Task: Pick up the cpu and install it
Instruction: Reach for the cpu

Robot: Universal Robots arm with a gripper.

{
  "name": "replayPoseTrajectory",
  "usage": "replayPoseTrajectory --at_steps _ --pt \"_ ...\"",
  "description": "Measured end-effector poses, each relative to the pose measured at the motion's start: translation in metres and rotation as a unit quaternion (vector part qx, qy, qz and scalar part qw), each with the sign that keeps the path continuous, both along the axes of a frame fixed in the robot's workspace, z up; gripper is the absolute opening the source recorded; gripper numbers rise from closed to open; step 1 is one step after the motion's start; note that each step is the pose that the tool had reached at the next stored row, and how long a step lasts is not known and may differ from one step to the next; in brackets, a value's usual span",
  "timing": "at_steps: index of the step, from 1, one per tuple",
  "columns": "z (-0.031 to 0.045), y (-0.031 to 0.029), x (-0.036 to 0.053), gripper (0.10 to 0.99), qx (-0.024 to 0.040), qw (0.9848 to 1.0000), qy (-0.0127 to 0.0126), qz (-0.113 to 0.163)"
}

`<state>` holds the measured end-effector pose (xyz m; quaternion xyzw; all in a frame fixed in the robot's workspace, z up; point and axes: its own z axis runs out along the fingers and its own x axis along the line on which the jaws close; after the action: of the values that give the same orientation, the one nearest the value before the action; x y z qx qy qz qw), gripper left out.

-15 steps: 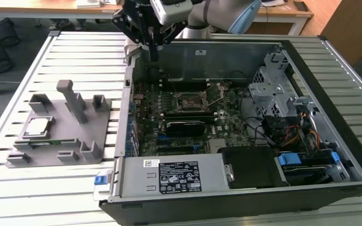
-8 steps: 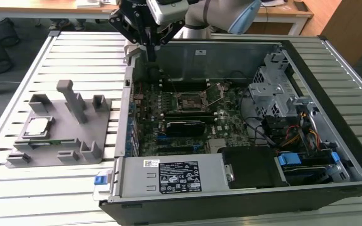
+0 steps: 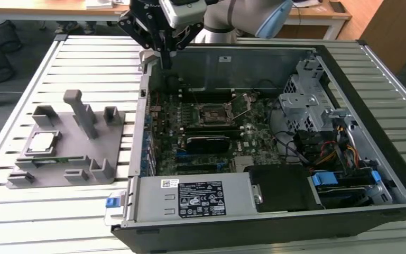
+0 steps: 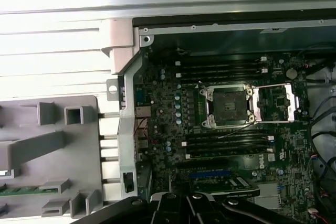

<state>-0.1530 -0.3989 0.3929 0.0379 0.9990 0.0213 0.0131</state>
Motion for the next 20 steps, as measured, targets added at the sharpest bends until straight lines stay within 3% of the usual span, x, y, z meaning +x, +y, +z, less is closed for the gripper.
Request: replayPoseTrajectory --at_steps 20 --pt "-0.0006 0.0000 -0.0200 0.106 -0.0004 1.0000 0.0000 0.000"
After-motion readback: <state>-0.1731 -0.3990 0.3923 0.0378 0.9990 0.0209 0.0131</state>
